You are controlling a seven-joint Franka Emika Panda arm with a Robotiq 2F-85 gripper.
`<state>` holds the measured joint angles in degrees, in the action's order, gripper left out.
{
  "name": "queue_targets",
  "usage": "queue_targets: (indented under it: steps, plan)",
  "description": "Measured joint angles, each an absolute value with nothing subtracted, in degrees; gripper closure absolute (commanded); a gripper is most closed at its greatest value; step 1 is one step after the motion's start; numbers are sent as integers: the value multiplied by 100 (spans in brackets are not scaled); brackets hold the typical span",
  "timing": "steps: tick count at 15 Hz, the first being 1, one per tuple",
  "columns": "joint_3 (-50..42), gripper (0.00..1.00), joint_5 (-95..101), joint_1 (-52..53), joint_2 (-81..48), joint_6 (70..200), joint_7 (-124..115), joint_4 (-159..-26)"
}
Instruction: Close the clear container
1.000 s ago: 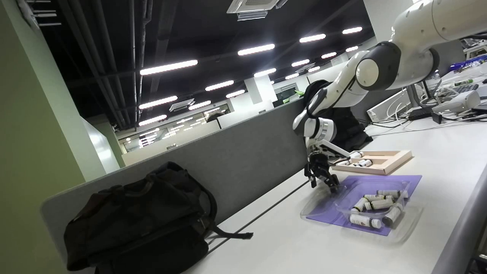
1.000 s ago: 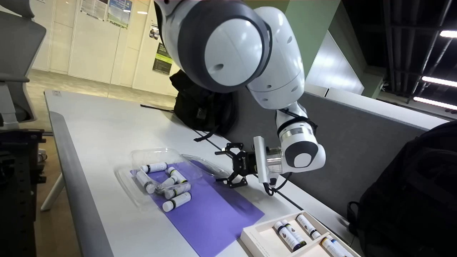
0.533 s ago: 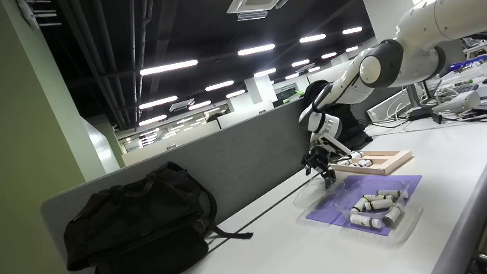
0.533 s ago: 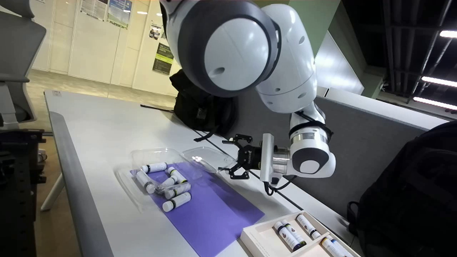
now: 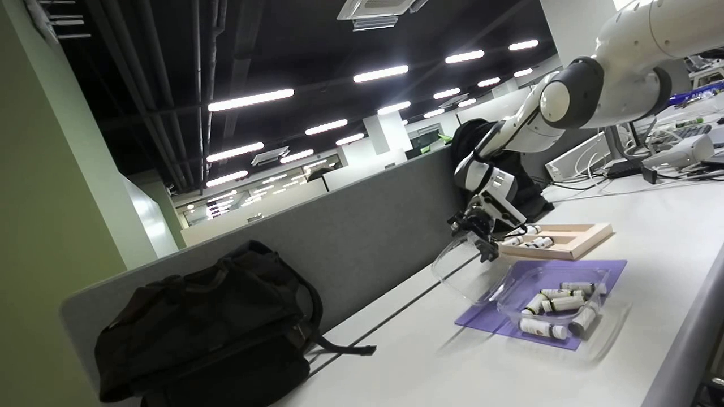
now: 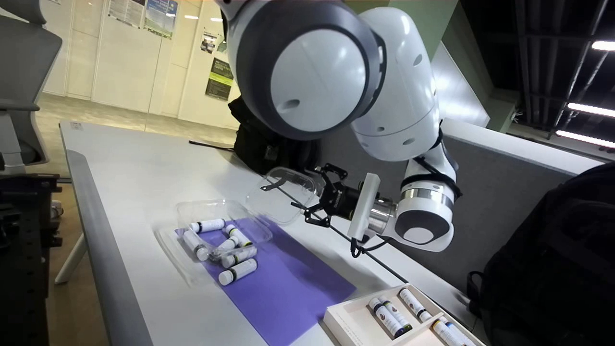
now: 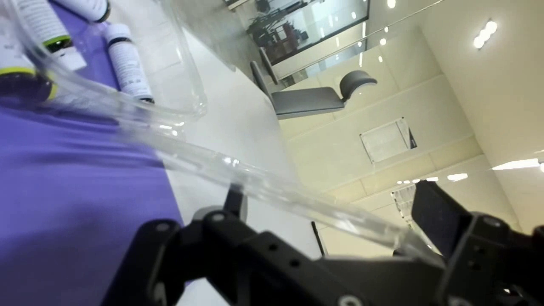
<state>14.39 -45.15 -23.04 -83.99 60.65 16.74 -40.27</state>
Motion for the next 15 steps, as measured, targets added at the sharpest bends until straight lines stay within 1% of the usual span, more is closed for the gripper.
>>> queue_targets:
  steps: [4, 9, 12, 15]
  plan:
    - [1389, 0, -4922, -2278, -8399, 5709, 1075, -4043]
    - [1382, 0, -4977, -2275, -8366, 5646, 341, -4188]
    - [1359, 0, -4993, -2282, -8300, 5582, -151, -4471]
    - [1236, 0, -4939, -2259, -8114, 5586, -437, -5027]
